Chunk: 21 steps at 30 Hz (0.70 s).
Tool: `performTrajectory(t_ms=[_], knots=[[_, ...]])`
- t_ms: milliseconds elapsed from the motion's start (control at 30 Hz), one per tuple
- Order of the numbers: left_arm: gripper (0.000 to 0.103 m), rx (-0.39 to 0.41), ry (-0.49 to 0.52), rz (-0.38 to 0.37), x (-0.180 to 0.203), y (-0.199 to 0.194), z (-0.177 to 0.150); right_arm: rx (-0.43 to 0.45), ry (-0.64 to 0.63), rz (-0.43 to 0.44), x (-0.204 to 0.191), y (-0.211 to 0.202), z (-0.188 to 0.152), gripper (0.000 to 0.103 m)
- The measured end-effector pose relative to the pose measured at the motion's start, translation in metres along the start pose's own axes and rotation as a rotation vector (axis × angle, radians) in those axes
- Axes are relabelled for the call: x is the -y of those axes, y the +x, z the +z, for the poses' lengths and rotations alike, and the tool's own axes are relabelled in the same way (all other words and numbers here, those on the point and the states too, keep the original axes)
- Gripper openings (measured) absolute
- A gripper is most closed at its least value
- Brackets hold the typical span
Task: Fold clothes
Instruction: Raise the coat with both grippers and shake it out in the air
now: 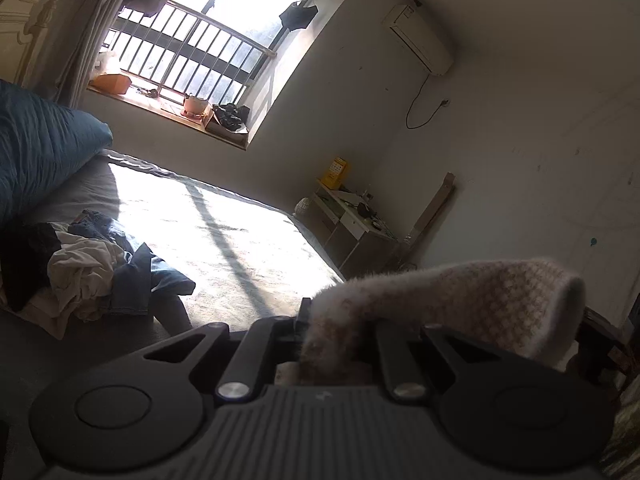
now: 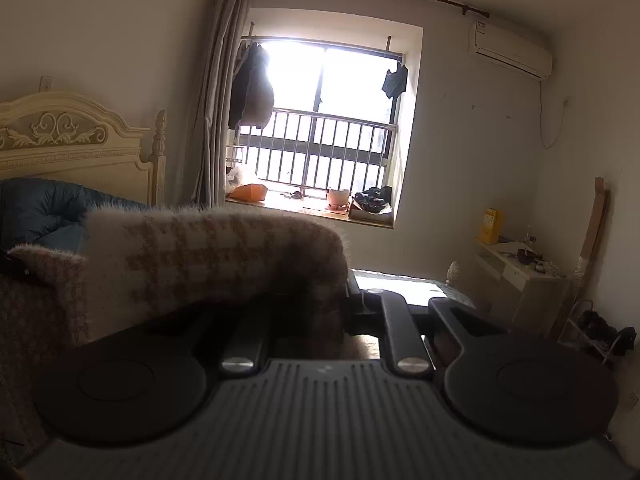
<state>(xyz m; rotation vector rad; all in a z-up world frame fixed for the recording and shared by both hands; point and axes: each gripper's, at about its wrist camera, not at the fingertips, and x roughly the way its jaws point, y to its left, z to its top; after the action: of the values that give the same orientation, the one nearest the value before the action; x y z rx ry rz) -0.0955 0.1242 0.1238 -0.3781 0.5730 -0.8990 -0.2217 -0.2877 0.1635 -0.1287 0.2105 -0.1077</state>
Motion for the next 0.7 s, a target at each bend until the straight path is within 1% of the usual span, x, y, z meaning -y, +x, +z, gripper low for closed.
performTrajectory(t_ms=[100,200,267,333,433,500,600,700], knots=[[0.011,-0.024,-0.024,-0.068,0.000,-0.008,0.000,0.004,-0.003,-0.063,-0.012,-0.025,0.008,0.012],[0.011,-0.037,-0.012,-0.119,0.003,-0.016,0.002,0.001,-0.004,-0.110,-0.019,-0.040,0.019,0.012],[0.011,-0.049,-0.012,-0.139,0.001,-0.014,0.003,-0.010,0.002,-0.130,-0.021,-0.041,0.025,0.012],[0.011,-0.061,-0.020,-0.141,-0.005,-0.004,0.004,-0.024,0.004,-0.142,-0.024,-0.035,0.028,0.012],[0.011,-0.086,-0.056,-0.115,-0.022,0.025,0.002,-0.063,0.014,-0.135,-0.025,-0.011,0.022,0.012],[0.011,-0.106,-0.086,-0.086,-0.037,0.052,0.000,-0.096,0.029,-0.111,-0.020,0.016,0.012,0.012],[0.011,-0.127,-0.112,-0.020,-0.062,0.103,-0.002,-0.159,0.060,-0.068,-0.010,0.064,-0.008,0.012],[0.011,-0.141,-0.153,0.055,-0.088,0.159,0.000,-0.229,0.098,-0.019,0.006,0.127,-0.031,0.012]])
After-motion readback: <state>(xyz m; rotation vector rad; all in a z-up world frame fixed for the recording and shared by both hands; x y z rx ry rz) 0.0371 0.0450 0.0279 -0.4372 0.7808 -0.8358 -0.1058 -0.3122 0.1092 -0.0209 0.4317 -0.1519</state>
